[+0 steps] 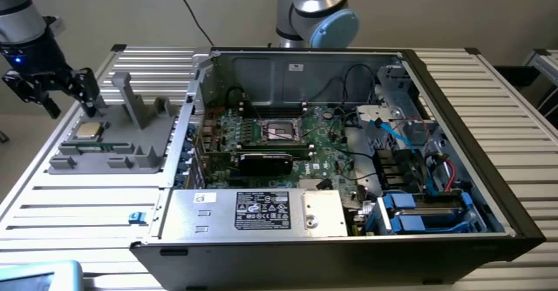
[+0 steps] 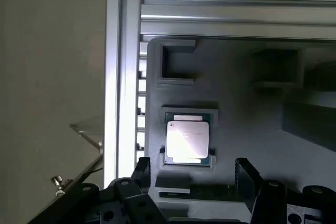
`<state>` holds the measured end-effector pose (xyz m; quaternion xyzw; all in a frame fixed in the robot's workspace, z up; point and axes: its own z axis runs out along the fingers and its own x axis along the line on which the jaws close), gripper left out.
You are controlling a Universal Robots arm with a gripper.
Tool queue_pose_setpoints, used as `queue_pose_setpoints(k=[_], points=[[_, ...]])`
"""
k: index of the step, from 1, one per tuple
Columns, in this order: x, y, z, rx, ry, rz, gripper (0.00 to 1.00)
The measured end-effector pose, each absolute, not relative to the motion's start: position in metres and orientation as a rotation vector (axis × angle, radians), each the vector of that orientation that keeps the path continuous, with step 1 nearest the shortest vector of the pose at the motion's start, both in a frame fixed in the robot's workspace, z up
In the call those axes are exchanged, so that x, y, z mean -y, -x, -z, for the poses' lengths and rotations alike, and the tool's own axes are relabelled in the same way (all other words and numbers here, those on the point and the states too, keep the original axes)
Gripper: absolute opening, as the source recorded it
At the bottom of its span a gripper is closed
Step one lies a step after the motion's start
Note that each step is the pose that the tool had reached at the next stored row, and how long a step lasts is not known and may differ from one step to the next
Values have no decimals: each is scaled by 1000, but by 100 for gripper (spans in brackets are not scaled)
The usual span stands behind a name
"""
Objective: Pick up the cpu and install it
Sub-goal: 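Pick up the cpu and move it towards the insertion slot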
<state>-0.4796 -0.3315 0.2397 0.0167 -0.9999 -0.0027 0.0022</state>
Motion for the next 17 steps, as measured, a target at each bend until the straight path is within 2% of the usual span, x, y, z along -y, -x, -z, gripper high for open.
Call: queue_pose_setpoints(k=[17], points=[[332,477,-213,3133,-52,29,75]])
